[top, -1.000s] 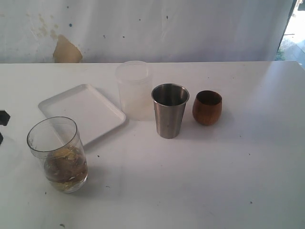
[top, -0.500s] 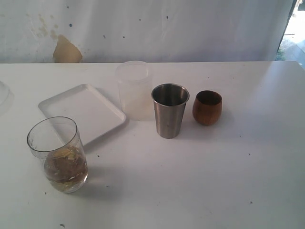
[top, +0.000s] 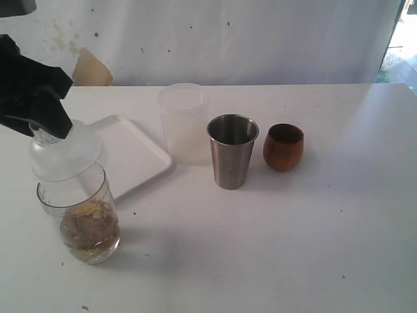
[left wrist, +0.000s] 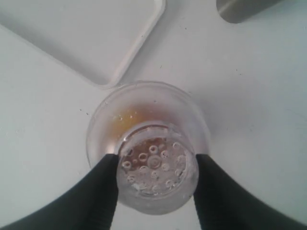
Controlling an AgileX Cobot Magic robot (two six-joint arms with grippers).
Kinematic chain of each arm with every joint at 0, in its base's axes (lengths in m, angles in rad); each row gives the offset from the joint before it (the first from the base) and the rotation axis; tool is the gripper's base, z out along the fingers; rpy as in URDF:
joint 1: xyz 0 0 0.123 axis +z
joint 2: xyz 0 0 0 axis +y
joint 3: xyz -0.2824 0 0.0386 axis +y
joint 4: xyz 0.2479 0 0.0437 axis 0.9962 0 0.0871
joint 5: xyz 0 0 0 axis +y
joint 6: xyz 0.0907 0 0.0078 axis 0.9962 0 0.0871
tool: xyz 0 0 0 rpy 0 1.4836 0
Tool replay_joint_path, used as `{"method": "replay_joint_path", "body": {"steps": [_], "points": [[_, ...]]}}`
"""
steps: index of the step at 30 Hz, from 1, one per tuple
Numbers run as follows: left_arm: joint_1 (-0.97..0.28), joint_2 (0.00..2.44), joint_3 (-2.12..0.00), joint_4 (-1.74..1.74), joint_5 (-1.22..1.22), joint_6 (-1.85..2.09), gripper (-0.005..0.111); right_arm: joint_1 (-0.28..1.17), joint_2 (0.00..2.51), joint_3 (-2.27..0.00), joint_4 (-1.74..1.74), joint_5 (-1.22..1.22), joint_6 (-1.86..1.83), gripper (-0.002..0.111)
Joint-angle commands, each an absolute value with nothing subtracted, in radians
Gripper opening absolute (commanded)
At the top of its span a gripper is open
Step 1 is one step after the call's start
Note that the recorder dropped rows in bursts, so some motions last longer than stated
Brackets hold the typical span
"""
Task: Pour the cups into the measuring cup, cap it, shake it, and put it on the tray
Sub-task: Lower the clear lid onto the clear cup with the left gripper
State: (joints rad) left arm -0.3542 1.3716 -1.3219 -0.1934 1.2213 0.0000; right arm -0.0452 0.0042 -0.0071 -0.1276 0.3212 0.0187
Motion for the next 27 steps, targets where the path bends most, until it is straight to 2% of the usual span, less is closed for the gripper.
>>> {"method": "replay_joint_path", "body": {"steps": [1, 27], "points": [[-0.363, 1.369, -1.326, -0.104, 1.221, -0.058, 0.0, -0.041, 0.0, 0.0, -0.128, 0.314, 0.027, 0.0], [-0.363, 1.349, -1.269, -0.161, 1.221, -0.048, 0.0, -0.041, 0.0, 0.0, -0.128, 0.314, 0.042, 0.0]]}}
